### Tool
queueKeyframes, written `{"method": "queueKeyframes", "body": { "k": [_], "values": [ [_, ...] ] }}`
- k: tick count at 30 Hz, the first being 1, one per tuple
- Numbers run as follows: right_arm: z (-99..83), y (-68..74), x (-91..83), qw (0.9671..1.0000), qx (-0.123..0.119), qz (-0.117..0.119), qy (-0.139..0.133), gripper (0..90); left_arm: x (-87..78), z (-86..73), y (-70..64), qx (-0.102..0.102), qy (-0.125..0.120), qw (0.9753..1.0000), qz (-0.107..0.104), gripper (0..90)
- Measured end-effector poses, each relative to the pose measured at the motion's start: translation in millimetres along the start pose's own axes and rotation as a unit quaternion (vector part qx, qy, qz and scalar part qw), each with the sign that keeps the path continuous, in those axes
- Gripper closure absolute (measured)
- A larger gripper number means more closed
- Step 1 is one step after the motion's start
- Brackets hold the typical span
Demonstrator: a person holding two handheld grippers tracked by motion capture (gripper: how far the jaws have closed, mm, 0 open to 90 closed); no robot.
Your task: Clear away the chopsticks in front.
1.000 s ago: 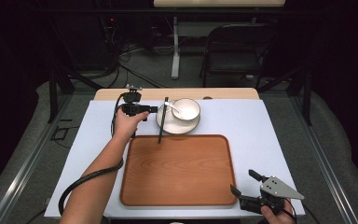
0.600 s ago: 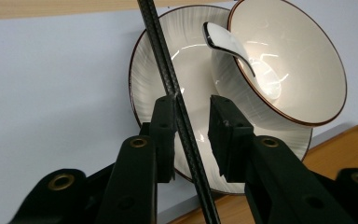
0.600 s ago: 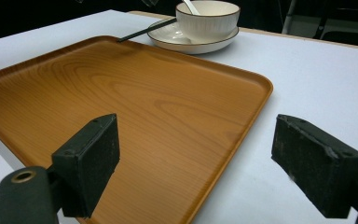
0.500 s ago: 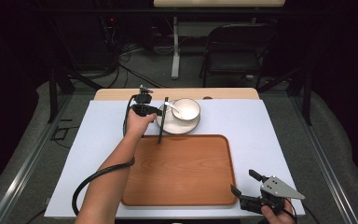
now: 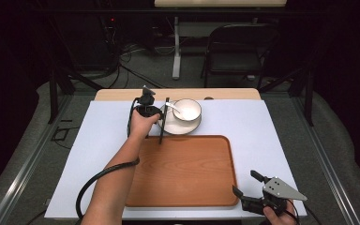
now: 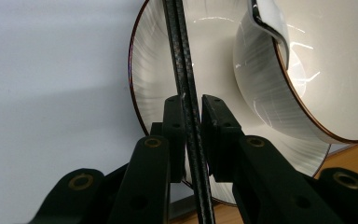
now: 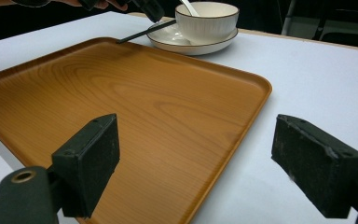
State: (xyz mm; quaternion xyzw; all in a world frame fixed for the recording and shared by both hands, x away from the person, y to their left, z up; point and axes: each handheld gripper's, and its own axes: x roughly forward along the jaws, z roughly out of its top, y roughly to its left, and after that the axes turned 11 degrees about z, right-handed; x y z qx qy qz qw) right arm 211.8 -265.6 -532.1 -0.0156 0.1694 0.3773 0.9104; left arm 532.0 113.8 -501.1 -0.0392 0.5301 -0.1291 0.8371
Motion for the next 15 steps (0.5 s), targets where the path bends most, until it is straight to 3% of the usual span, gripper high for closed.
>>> {"method": "queueKeyframes", "body": {
  "k": [15],
  "values": [
    [-0.2, 0.1, -0.5, 1.0000, 0.001, -0.001, -0.002, 14.7, 8.0, 4.2, 1.1, -0.020, 0.026, 0.9994, -0.005, 82.0]
  ]
}}
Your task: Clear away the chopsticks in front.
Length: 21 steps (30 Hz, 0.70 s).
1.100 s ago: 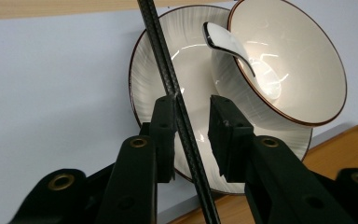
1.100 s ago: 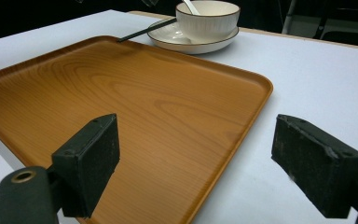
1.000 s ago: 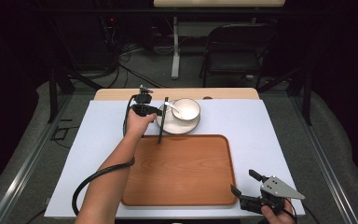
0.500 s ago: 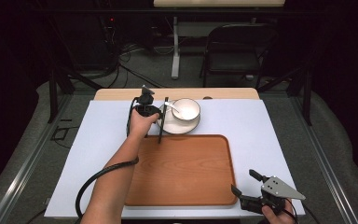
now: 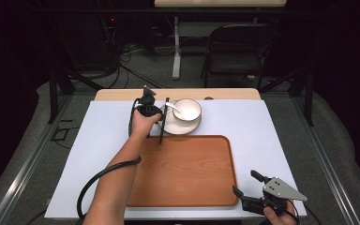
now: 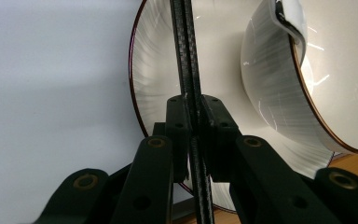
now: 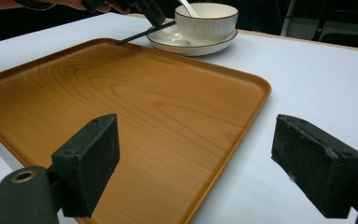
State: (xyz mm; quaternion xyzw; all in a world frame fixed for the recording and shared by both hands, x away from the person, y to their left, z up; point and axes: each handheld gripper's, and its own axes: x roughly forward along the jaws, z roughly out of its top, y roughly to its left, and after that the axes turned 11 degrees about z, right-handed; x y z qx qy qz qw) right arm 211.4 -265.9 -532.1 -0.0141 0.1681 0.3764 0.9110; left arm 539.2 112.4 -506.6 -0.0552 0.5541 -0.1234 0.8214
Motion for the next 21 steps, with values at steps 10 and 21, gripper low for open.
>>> {"method": "queueKeyframes", "body": {
  "k": [10, 21],
  "values": [
    [-0.1, -0.3, -0.4, 1.0000, -0.001, -0.001, -0.001, 14.7, 7.2, 2.9, 1.6, -0.041, 0.028, 0.9987, -0.013, 84.0],
    [0.0, 0.1, -0.5, 1.0000, -0.003, 0.000, -0.002, 14.7, 9.2, 5.9, 2.4, -0.069, 0.044, 0.9965, -0.019, 85.4]
  ]
}}
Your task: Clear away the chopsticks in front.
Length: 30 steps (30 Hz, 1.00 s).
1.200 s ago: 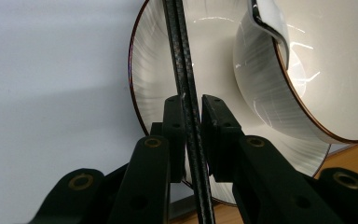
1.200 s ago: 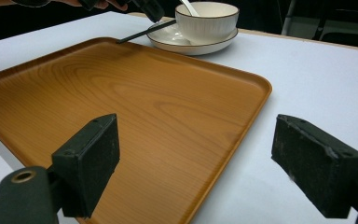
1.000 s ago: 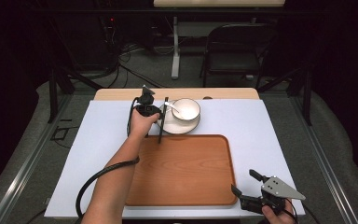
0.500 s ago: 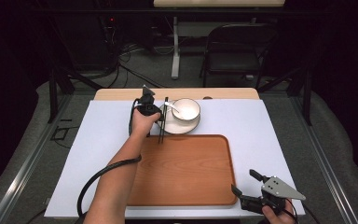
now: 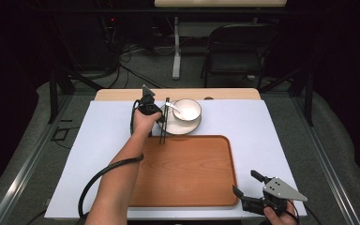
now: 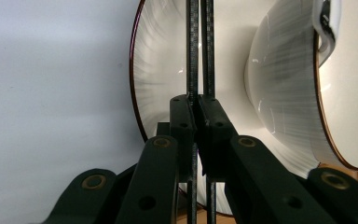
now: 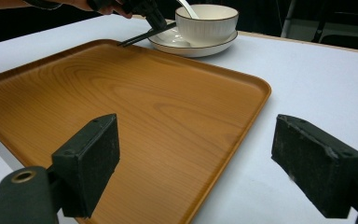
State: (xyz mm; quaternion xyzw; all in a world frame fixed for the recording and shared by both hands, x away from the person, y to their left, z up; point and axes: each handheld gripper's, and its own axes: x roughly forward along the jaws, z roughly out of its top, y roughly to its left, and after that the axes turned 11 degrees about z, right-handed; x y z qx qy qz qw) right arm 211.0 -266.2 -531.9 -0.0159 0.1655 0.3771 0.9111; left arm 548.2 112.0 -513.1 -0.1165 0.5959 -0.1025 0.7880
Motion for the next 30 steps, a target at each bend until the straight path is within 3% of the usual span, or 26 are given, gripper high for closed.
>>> {"method": "queueKeyframes", "body": {
  "k": [3, 16, 22, 30],
  "values": [
    [-0.1, -0.2, 0.0, 1.0000, -0.001, 0.000, 0.000, 14.7, -0.8, 1.0, 1.6, 0.004, 0.008, 1.0000, -0.002, 85.7],
    [-0.1, 0.3, -0.2, 1.0000, -0.002, 0.000, -0.001, 14.7, 0.9, 2.8, 0.1, -0.010, 0.009, 0.9999, 0.009, 84.8],
    [0.1, 0.2, 0.9, 1.0000, -0.002, 0.003, 0.002, 14.7, -1.2, 4.5, 1.3, -0.001, 0.017, 0.9998, 0.011, 85.6],
    [0.0, 0.2, 0.1, 1.0000, -0.003, 0.001, 0.000, 14.7, -7.2, 4.3, 3.5, -0.002, 0.007, 0.9999, 0.010, 86.0]
  ]
}}
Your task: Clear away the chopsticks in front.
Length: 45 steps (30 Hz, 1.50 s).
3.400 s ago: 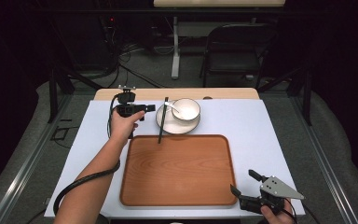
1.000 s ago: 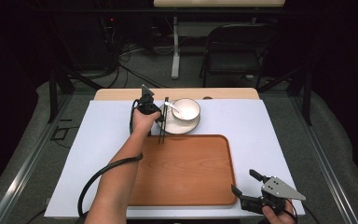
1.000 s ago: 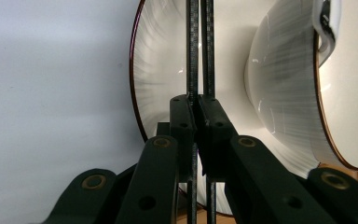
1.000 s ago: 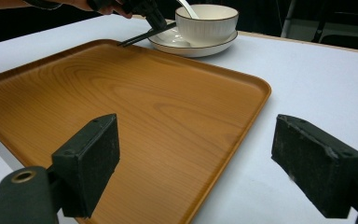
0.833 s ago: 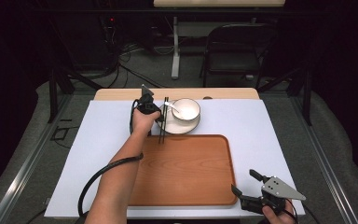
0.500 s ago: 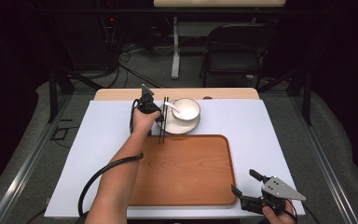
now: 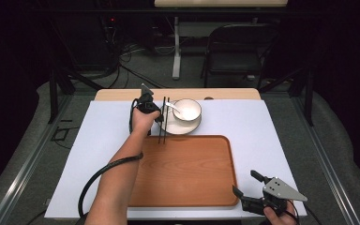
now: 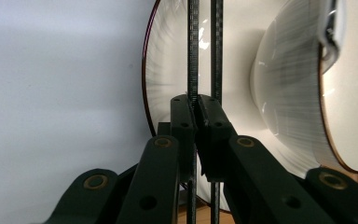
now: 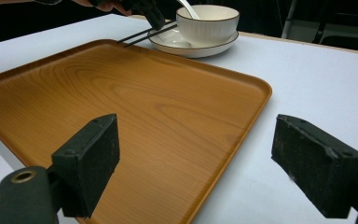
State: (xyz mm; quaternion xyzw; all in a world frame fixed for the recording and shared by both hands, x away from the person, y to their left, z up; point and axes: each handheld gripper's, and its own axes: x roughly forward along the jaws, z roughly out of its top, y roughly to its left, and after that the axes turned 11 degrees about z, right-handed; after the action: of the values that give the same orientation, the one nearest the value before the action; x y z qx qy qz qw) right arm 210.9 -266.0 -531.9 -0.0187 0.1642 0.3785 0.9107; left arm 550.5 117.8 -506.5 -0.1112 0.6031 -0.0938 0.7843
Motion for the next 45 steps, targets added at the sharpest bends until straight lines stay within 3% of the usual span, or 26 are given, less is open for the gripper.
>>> {"method": "queueKeyframes", "body": {
  "k": [9, 15, 22, 31, 37, 45],
  "values": [
    [0.0, 0.3, -0.3, 1.0000, 0.000, 0.000, -0.001, 14.7, -14.1, -3.6, 7.6, -0.011, -0.013, 0.9999, 0.000, 86.0],
    [0.0, -0.5, 0.3, 1.0000, 0.008, 0.001, 0.000, 14.7, -29.0, -15.2, 15.2, -0.018, -0.022, 0.9996, -0.006, 86.0],
    [-0.1, -0.4, -0.5, 1.0000, 0.009, 0.001, -0.003, 14.7, -50.9, -44.6, 23.7, 0.000, -0.020, 0.9996, -0.018, 86.0],
    [0.0, -0.2, -0.2, 1.0000, 0.009, 0.000, -0.003, 14.7, -74.4, -98.4, 43.1, 0.018, -0.019, 0.9993, -0.024, 86.0],
    [0.3, -0.5, 0.4, 0.9999, 0.012, 0.000, 0.000, 14.7, -82.7, -132.1, 55.2, 0.021, -0.014, 0.9987, -0.045, 86.0],
    [0.2, -0.2, 0.5, 0.9999, 0.011, -0.005, -0.003, 14.7, -81.3, -164.0, 57.8, 0.028, -0.001, 0.9988, -0.040, 86.0]
  ]
}}
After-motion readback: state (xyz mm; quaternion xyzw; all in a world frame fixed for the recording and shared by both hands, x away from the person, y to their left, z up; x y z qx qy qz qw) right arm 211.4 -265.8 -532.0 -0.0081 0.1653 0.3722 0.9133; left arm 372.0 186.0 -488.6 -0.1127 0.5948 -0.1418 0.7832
